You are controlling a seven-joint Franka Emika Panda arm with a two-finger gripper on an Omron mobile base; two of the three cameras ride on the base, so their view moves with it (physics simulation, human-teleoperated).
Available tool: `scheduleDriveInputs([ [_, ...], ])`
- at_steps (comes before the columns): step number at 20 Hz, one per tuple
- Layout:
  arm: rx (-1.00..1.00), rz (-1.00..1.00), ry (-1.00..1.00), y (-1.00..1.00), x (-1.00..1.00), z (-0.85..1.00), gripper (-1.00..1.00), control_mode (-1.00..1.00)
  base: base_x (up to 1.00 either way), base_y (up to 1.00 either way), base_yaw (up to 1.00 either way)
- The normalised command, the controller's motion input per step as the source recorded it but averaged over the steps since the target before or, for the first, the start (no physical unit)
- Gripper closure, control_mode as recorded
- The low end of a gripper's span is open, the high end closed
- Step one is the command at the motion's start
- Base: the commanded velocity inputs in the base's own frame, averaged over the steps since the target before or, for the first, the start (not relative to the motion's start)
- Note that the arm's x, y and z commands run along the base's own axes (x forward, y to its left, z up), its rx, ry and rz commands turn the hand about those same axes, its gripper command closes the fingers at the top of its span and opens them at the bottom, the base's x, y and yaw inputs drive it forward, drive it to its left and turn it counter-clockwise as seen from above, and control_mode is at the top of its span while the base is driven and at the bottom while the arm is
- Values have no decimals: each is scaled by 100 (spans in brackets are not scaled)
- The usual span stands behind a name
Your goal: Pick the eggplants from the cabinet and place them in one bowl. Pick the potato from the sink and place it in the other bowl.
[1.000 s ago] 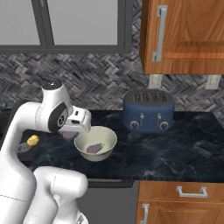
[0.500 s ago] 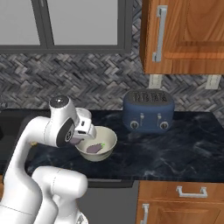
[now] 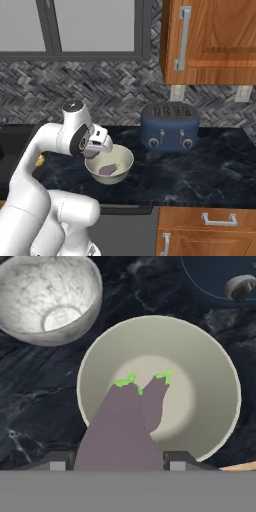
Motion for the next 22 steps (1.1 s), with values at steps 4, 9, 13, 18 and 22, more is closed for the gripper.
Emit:
scheduleDriveInputs([
  [4,0,-2,0,-9,51,-6,100,-100,0,0,0],
  [9,0,0,0,-7,34,-7,100,-100,0,0,0],
  [13,0,0,0,-17,7,-7,100,-100,0,0,0],
  [18,0,-1,0,-26,0,-16,100,-100,0,0,0],
  [22,0,-1,0,-13,-2,-13,100,-100,0,0,0],
])
